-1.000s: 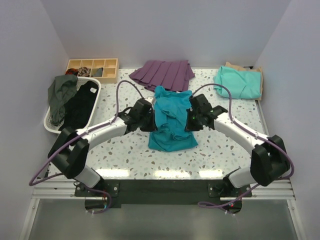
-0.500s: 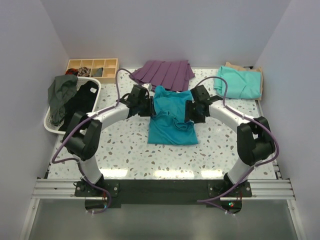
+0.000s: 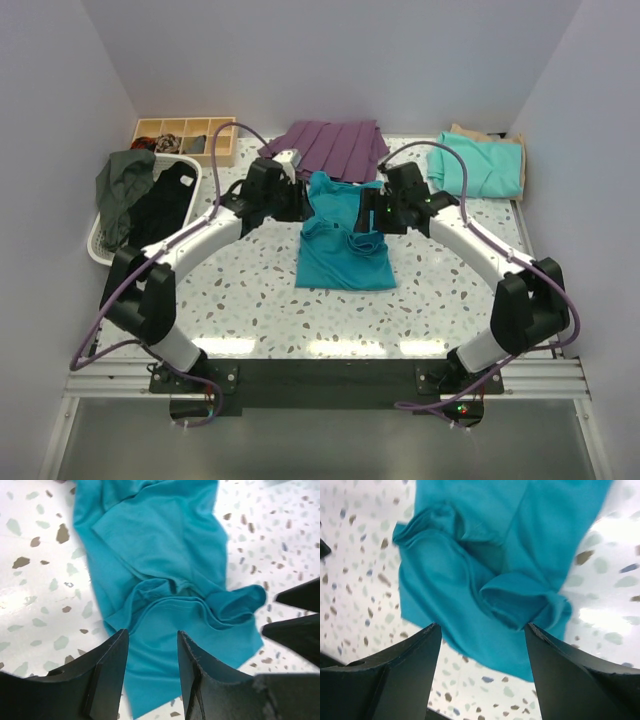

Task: Fold and stack the t-shirts
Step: Fold the folded rectangular tshirt in 1/3 of the way

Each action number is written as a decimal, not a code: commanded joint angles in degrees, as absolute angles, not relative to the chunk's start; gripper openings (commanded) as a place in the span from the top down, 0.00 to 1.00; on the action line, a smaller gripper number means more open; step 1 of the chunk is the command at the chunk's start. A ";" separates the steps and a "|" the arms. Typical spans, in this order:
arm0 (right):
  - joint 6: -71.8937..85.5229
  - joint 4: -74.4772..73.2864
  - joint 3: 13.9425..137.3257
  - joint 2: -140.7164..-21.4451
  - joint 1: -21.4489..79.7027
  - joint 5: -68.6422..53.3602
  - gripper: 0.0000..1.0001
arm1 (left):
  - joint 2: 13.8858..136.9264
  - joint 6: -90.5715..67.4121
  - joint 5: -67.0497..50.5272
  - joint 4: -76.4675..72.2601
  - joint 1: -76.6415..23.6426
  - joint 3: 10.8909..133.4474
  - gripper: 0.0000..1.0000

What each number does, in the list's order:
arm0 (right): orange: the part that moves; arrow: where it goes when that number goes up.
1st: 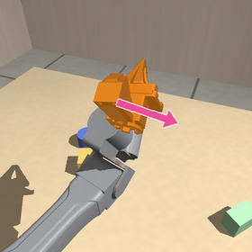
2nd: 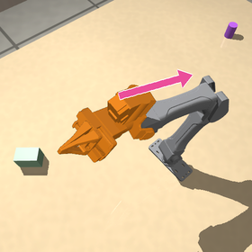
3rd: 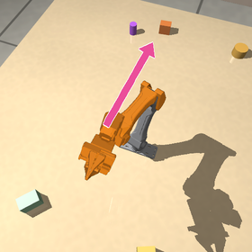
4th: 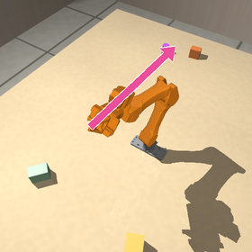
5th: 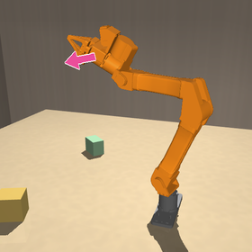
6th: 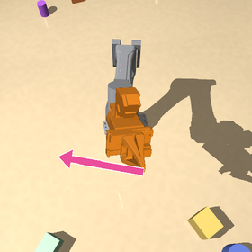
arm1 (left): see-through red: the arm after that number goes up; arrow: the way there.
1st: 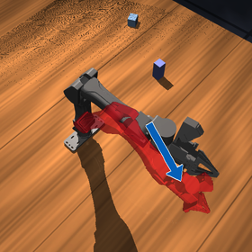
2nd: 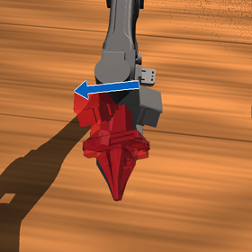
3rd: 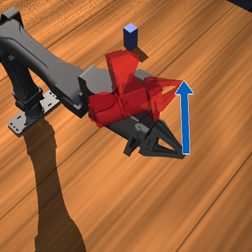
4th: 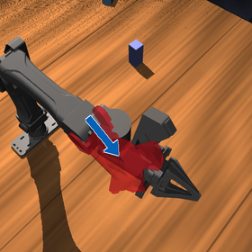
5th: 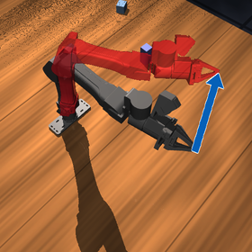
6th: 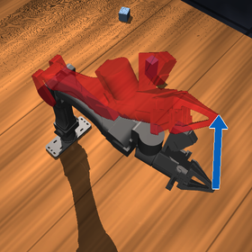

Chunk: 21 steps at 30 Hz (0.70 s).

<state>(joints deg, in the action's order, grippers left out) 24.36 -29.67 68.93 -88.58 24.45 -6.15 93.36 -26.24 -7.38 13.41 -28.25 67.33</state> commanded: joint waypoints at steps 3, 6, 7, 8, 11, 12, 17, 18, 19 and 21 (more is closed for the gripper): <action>26.45 -28.05 62.85 -86.57 29.00 -17.13 0.30 | 90.96 -25.48 -21.70 10.29 -28.48 62.77 0.53; 26.72 -28.21 61.09 -86.75 30.32 -16.35 0.30 | 92.10 -26.98 -24.87 7.13 -28.56 59.68 0.53; 26.89 -28.13 60.56 -86.92 30.32 -16.17 0.30 | 93.24 -27.16 -25.40 6.77 -28.56 59.42 0.53; 26.89 -27.95 60.38 -87.10 30.32 -16.17 0.30 | 94.12 -27.16 -26.18 6.33 -28.56 59.59 0.53; 26.46 -27.77 60.99 -89.03 30.41 -15.03 0.30 | 97.46 -27.33 -27.94 5.28 -28.56 60.99 0.55; 26.28 -27.77 61.34 -89.56 30.32 -13.90 0.30 | 98.17 -27.51 -28.04 4.58 -28.56 61.26 0.55; 24.88 -27.51 64.68 -94.91 29.88 -9.59 0.29 | 103.79 -28.13 -27.60 1.50 -28.56 64.59 0.55; 24.70 -27.51 65.38 -95.79 29.62 -8.54 0.29 | 104.76 -28.13 -27.68 1.32 -28.65 65.21 0.56; 24.52 -27.07 66.26 -96.41 29.36 -7.13 0.29 | 106.33 -28.04 -27.51 0.88 -28.57 66.26 0.56; 24.00 -25.67 67.14 -97.91 28.57 -6.24 0.29 | 107.40 -27.51 -26.64 0.88 -28.57 67.06 0.57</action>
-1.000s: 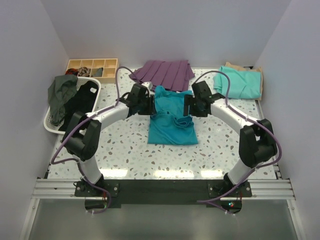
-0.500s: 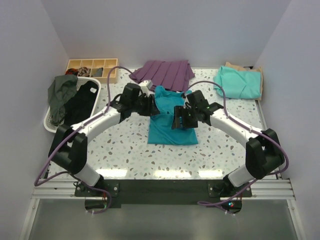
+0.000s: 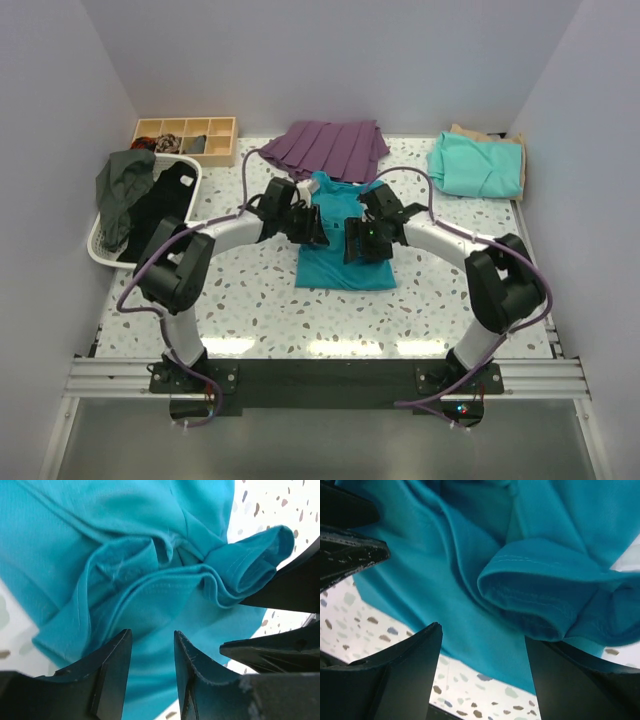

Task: Fold and stack the t-shirts
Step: Fold the folded rectangular tshirt in 1/3 of the way

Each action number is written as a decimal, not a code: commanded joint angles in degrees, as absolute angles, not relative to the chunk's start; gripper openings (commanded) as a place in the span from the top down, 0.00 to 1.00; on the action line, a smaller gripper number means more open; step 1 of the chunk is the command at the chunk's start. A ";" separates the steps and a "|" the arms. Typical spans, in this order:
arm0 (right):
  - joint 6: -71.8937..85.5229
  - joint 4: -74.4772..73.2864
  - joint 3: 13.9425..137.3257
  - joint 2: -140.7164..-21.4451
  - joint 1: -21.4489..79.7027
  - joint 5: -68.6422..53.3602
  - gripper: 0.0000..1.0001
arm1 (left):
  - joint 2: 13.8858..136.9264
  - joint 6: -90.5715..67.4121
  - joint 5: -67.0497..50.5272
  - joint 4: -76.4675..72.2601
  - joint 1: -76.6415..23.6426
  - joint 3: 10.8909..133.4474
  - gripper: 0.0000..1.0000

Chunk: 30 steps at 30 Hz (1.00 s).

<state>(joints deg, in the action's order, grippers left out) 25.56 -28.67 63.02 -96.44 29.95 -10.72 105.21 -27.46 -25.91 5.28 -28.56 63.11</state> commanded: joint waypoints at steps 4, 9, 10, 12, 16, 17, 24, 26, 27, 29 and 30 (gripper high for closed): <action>22.85 -26.54 71.80 -102.03 27.34 -2.64 0.29 | 110.12 -24.62 -22.86 1.58 -28.48 69.95 0.57; 23.46 -27.50 74.87 -107.48 24.97 -0.44 0.28 | 112.50 -22.42 -18.82 2.64 -28.56 71.10 0.58; 23.81 -27.68 75.14 -108.01 24.70 -0.18 0.28 | 112.85 -21.63 -17.16 2.46 -28.48 70.84 0.58; 24.17 -27.68 75.49 -109.24 23.91 1.04 0.28 | 112.94 -20.92 -15.83 1.59 -28.48 70.32 0.58; 23.20 -25.41 73.93 -106.90 23.47 2.72 0.28 | 109.88 -19.07 -12.31 -2.08 -28.48 68.65 0.59; 22.77 -24.01 72.87 -105.48 23.38 3.16 0.28 | 108.73 -18.99 -11.61 -2.89 -28.48 68.03 0.58; 19.52 -23.02 72.59 -98.00 23.11 7.65 0.25 | 96.78 -19.07 -7.65 -5.72 -28.48 66.62 0.55; 19.25 -23.29 72.51 -95.55 22.94 6.94 0.23 | 93.09 -19.25 -7.91 -3.70 -28.56 66.71 0.55; 19.16 -24.94 72.86 -94.67 22.94 7.03 0.23 | 90.64 -19.51 -8.00 -2.82 -28.56 65.75 0.54; 19.77 -28.20 73.21 -93.26 22.85 7.99 0.20 | 88.34 -20.04 -8.61 -0.10 -28.56 64.08 0.53; 20.12 -30.65 72.34 -92.73 22.76 7.56 0.19 | 86.15 -20.47 -9.05 -0.09 -28.56 61.20 0.53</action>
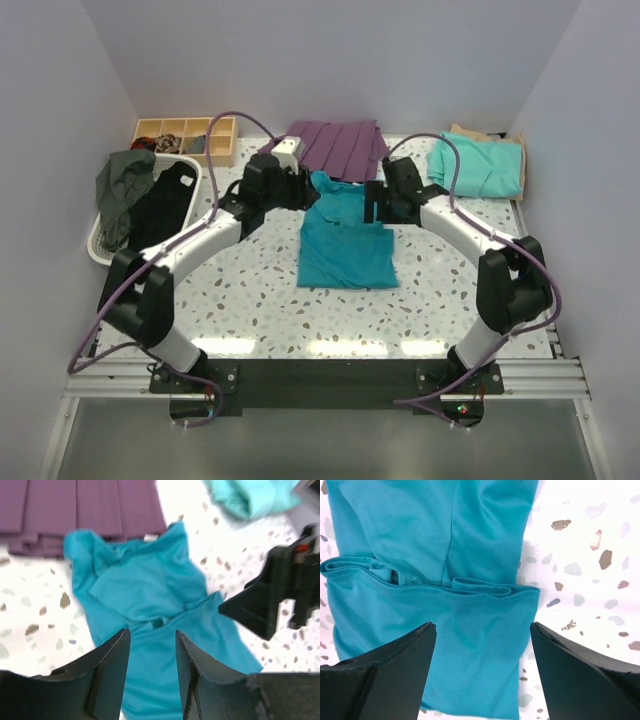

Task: Fold and stack the t-shirts
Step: Fold the folded rectangular tshirt in 1/3 of the way, then grab one side of the 2/3 rectangular tshirt with both arms

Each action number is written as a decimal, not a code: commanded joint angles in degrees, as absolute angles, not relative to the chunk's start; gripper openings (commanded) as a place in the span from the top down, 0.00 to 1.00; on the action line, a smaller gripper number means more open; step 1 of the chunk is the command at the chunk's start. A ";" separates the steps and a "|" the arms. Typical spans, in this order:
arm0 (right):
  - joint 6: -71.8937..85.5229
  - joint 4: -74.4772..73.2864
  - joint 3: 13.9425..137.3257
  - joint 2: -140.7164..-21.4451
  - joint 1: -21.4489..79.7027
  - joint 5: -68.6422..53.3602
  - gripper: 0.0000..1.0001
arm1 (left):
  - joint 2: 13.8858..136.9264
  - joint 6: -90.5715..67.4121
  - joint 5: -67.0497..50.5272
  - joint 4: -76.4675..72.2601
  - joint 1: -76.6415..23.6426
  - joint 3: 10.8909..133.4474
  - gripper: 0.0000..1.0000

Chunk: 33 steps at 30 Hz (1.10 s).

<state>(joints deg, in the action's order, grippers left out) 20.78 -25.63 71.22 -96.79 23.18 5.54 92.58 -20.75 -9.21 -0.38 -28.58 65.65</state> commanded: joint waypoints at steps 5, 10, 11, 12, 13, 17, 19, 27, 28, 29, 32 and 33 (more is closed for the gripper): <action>23.55 -28.67 62.68 -87.81 21.97 -2.35 0.18 | 79.38 -23.37 -11.42 -1.12 -28.56 47.66 0.51; 27.50 -23.04 49.59 -79.73 21.01 -6.32 0.18 | 74.19 -28.47 -15.90 -11.41 -28.56 33.33 0.50; 27.77 -21.90 48.27 -78.50 20.31 -7.11 0.18 | 73.92 -29.00 -16.00 -12.30 -28.56 32.01 0.50; 28.03 -21.71 46.51 -77.53 20.04 -7.47 0.18 | 73.92 -29.26 -16.00 -13.87 -28.56 30.25 0.50; 28.47 -21.71 45.89 -76.04 19.78 -7.99 0.18 | 74.09 -29.44 -16.43 -14.58 -28.56 29.54 0.50; 29.62 -22.24 43.42 -74.80 17.76 -10.54 0.17 | 76.28 -30.41 -19.33 -18.27 -28.56 26.99 0.50; 30.23 -21.88 41.75 -74.79 16.97 -12.47 0.17 | 77.86 -31.55 -21.78 -21.43 -28.57 25.49 0.50; 32.08 -17.24 35.69 -75.76 14.77 -18.09 0.18 | 84.54 -36.03 -29.35 -35.92 -28.56 18.56 0.50; 32.25 -16.79 35.51 -76.20 14.68 -18.71 0.19 | 85.25 -36.47 -30.40 -37.34 -28.56 18.02 0.50; 32.78 -16.35 35.25 -76.55 14.76 -19.33 0.19 | 85.95 -36.91 -30.76 -38.66 -28.65 17.58 0.50; 33.83 -12.31 33.40 -78.39 14.68 -21.35 0.21 | 89.11 -38.14 -31.38 -43.41 -28.56 16.35 0.50; 34.10 -10.13 32.62 -79.62 14.68 -22.66 0.22 | 90.77 -38.49 -31.38 -45.42 -28.56 16.26 0.50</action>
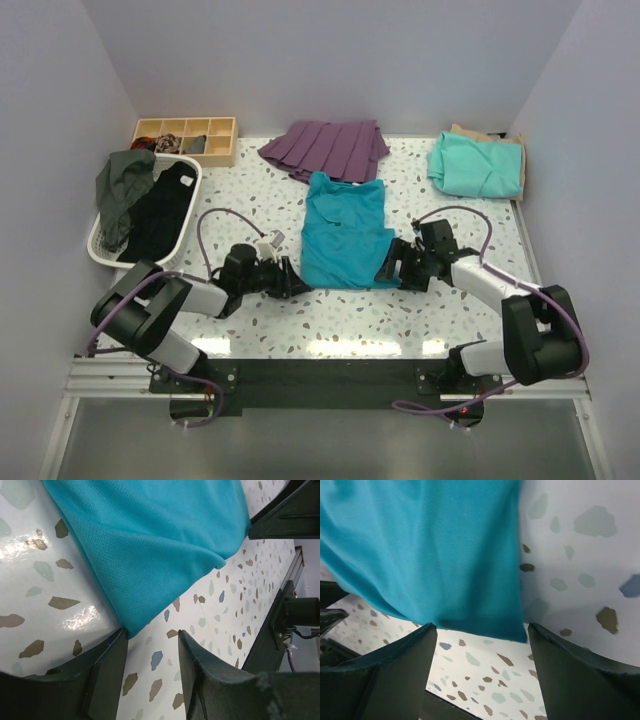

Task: Fold and stack the t-shirts
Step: Grab one side of the 2/3 rectangular tshirt with both arms

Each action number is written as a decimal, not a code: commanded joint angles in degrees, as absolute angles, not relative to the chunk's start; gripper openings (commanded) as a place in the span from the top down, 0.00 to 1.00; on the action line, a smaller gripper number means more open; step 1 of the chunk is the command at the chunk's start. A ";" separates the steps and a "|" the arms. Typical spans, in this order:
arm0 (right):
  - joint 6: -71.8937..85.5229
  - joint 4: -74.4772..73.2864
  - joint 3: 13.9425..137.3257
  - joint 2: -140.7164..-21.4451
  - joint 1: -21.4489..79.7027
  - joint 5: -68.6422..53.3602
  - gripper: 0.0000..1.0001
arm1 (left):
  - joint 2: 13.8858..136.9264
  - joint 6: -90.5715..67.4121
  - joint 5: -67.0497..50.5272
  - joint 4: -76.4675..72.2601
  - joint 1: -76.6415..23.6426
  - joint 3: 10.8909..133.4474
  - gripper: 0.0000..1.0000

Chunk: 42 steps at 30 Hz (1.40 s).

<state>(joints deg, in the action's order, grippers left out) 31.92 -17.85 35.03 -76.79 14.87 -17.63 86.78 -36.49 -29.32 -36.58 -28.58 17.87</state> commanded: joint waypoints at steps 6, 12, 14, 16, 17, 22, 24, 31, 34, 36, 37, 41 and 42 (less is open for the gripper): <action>35.16 -4.14 31.64 -84.90 14.76 -25.13 0.30 | 95.88 -39.11 -30.94 -48.86 -28.56 17.57 0.52; 33.75 -5.35 31.90 -85.34 14.68 -24.17 0.63 | 98.26 -38.41 -28.74 -46.60 -28.56 19.77 0.90; 33.31 -6.32 32.08 -84.56 14.68 -23.56 0.69 | 98.26 -36.84 -27.69 -44.14 -28.56 21.35 0.99; 33.05 -7.20 32.17 -83.85 14.68 -23.03 0.76 | 97.82 -35.60 -26.46 -40.44 -28.56 21.97 1.00; 32.96 -8.25 32.17 -83.06 14.76 -22.42 0.79 | 96.78 -34.29 -25.93 -37.21 -28.56 22.76 1.00; 31.82 -13.70 33.05 -79.90 14.68 -19.08 0.82 | 91.77 -30.06 -21.54 -25.24 -28.56 24.00 1.00; 31.47 -17.04 33.92 -78.41 14.68 -17.15 0.83 | 88.69 -28.83 -19.96 -19.62 -28.56 23.64 1.00; 30.67 -19.77 33.66 -76.03 14.68 -19.50 0.75 | 83.06 -31.64 -20.65 -12.84 -31.11 21.89 1.00; 30.67 -20.12 32.52 -74.28 14.68 -19.69 0.43 | 81.04 -33.66 -19.43 -10.90 -35.23 21.71 1.00; 30.94 -21.79 31.73 -72.52 14.76 -18.90 0.32 | 80.07 -35.41 -17.59 -8.88 -39.01 21.80 0.94; 31.11 -22.41 30.95 -70.07 14.77 -18.20 0.30 | 79.63 -36.12 -17.14 -8.70 -40.07 21.62 0.88; 32.52 -25.39 28.66 -62.69 14.68 -16.52 0.26 | 73.50 -38.32 -13.46 -7.74 -41.75 18.64 0.66; 33.39 -25.57 28.22 -61.62 14.76 -16.61 0.26 | 72.17 -38.32 -10.40 -6.86 -41.84 18.63 0.64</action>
<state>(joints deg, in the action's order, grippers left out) 31.92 -21.69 30.11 -67.42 14.94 -18.68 77.14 -36.53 -18.55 -13.39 -41.50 21.02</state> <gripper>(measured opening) 0.736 0.313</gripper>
